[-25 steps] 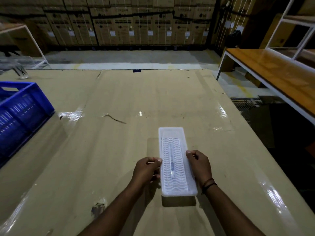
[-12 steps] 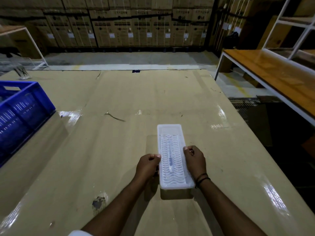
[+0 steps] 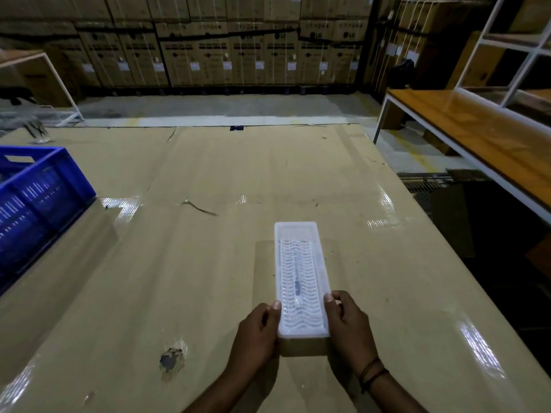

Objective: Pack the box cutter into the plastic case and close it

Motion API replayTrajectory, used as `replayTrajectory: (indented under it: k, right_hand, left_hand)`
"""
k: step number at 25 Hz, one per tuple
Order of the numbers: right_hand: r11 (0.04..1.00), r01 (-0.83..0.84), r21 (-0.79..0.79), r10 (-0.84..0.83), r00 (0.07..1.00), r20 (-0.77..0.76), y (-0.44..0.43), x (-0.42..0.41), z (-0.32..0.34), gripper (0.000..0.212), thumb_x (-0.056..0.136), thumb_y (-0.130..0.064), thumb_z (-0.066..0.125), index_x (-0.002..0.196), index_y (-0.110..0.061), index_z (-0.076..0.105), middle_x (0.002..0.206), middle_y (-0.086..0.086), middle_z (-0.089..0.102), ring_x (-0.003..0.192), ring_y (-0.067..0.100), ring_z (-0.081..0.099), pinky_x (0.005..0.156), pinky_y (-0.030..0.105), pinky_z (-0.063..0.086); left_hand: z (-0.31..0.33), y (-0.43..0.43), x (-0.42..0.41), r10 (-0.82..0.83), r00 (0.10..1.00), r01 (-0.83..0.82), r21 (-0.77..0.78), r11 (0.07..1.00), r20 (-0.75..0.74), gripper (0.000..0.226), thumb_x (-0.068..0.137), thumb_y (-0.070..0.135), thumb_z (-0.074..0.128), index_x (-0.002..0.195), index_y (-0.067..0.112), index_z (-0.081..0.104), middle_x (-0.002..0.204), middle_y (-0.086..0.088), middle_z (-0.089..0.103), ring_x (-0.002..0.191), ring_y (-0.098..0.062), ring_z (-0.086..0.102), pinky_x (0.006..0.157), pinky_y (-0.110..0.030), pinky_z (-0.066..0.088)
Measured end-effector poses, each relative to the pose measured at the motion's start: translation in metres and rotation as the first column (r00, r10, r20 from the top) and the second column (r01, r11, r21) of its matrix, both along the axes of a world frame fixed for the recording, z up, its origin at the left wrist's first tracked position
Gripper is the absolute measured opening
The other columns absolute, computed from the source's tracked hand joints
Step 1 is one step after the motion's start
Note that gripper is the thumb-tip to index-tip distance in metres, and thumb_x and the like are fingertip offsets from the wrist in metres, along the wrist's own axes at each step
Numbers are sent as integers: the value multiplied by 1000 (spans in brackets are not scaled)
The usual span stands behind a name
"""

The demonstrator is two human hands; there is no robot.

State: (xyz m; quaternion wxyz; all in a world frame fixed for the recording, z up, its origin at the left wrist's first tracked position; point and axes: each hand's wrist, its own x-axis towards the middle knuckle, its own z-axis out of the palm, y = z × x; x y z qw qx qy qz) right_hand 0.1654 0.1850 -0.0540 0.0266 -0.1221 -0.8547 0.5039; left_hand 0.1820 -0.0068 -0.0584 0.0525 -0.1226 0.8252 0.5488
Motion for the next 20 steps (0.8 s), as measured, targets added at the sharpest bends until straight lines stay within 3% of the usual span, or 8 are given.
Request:
replayTrajectory:
  k: [4,7,9,11,14,17,19,20]
  right_hand:
    - [999,-3,32,4,999,-42,-5,-1,0,22,102,-39,47,102,-22,61,86,-7,71,77,-1,65,57,18,48]
    - [1000,6,29,-5,999,-54,-8,-1,-4,23,101,-42,46,103,-24,59,88,-8,73,78,2,68,62,27,57]
    - [1000,14,17,-13,998,-58,-10,-1,-6,24,101,-44,46,103,-25,59,88,-7,74,79,4,70,66,32,61]
    - [1000,7,8,-6,998,-65,-11,0,-7,24,101,-44,46,102,-24,60,89,-6,75,79,4,71,66,30,61]
    - [1000,-7,21,9,998,-69,-11,1,-1,22,102,-40,47,102,-22,60,87,-7,73,76,2,69,57,12,52]
    - [999,-9,51,13,997,-71,-10,0,4,21,102,-36,48,102,-19,59,81,-6,71,71,1,66,53,10,48]
    - [992,-32,118,40,997,-61,-8,0,2,21,101,-41,45,101,-23,57,72,-4,70,67,9,67,55,17,50]
    - [986,-52,159,57,998,-29,-4,-1,1,23,100,-46,43,101,-26,55,69,-2,70,66,16,68,60,29,55]
  left_hand:
    - [2,7,6,-8,998,5,-54,999,-58,47,104,56,40,87,26,72,84,13,79,78,1,71,72,-31,55]
    - [4,9,4,-33,997,23,-154,988,-66,46,105,53,38,82,29,69,78,14,76,75,2,70,67,-26,53]
    - [9,12,3,-61,996,47,-211,976,-61,45,107,49,35,77,34,64,73,19,70,72,6,67,59,-14,47]
    - [15,13,4,-72,995,54,-226,973,-70,44,108,45,33,74,37,60,70,23,65,74,17,63,58,-8,45]
    - [17,16,7,-73,993,53,-197,979,-92,45,109,41,35,71,38,59,67,23,64,73,23,61,58,-5,44]
    - [9,12,4,-103,990,78,-230,970,-96,46,107,50,31,78,38,65,76,21,70,77,9,68,60,-10,49]
    - [4,7,2,-139,985,102,-306,947,-102,50,107,53,28,82,31,66,83,14,73,78,-2,69,68,-24,55]
    - [1,4,-1,-157,981,106,-357,928,-118,52,106,54,27,83,26,65,85,10,73,79,-6,67,72,-32,56]
